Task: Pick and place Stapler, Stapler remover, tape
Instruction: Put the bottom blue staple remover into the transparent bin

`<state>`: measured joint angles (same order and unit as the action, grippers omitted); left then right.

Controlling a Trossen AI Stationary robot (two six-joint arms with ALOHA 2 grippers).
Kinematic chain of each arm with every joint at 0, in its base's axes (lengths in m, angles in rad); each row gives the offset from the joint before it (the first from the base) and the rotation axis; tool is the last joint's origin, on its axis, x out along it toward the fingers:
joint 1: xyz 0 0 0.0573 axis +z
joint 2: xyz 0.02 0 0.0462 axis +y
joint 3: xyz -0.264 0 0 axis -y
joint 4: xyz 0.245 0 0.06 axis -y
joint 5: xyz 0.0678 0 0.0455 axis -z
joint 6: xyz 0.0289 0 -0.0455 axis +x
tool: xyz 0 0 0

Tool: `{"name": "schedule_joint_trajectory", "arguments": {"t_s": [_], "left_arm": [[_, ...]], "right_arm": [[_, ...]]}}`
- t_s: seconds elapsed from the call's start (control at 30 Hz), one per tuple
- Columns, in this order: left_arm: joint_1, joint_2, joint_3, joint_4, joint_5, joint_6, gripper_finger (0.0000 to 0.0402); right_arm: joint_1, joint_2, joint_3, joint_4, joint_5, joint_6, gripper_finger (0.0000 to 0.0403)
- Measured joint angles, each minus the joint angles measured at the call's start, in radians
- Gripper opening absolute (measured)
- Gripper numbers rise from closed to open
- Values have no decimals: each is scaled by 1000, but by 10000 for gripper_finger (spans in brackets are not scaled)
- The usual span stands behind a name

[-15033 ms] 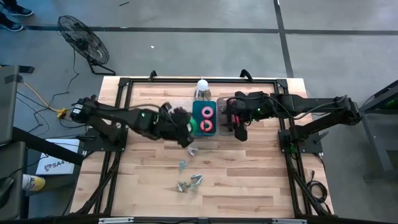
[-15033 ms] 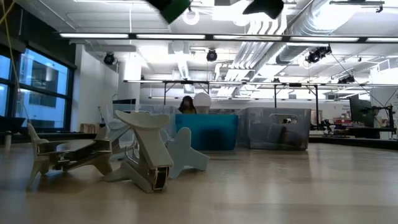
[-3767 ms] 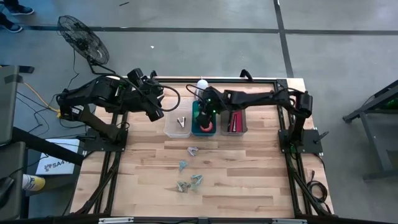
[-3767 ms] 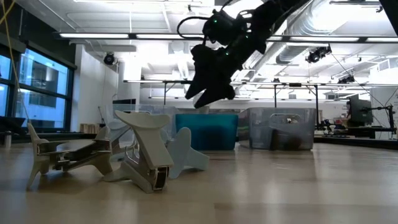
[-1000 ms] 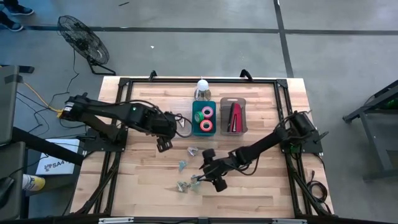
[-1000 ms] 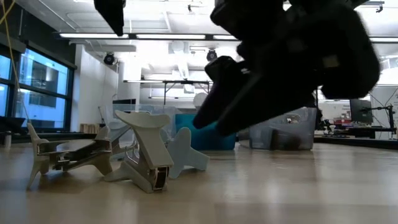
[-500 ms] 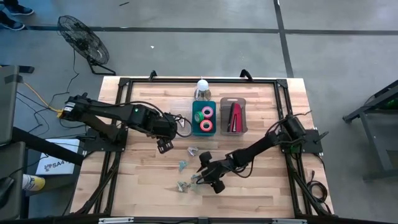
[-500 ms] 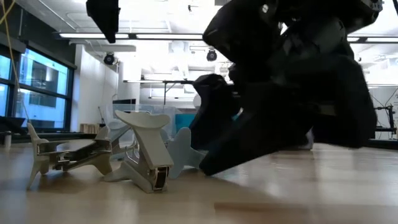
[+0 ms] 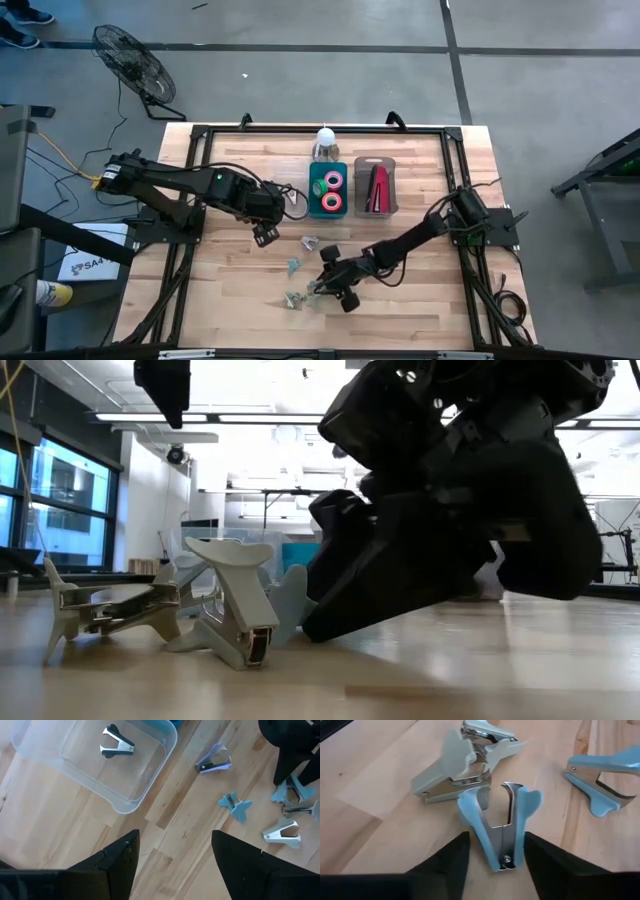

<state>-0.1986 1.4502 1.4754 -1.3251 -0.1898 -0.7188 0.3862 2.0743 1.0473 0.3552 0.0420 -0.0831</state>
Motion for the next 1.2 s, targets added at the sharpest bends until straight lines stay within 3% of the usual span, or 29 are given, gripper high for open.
{"name": "schedule_joint_trajectory", "arguments": {"t_s": [0.27, 0.67, 1.0, 1.2], "left_arm": [[0, 0, 0, 0, -2, -5, 243], [0, 0, 0, 28, -3, -12, 243], [2, 0, 0, 213, -4, 60, 243], [2, 0, 0, 359, 18, 197, 243]], "right_arm": [[1, 1, -1, 8, 2, 28, 74], [0, -61, -5, -106, 104, 215, 74], [-27, -261, -3, -308, 268, 303, 74], [-75, -424, -3, -359, 264, 408, 74]]}}
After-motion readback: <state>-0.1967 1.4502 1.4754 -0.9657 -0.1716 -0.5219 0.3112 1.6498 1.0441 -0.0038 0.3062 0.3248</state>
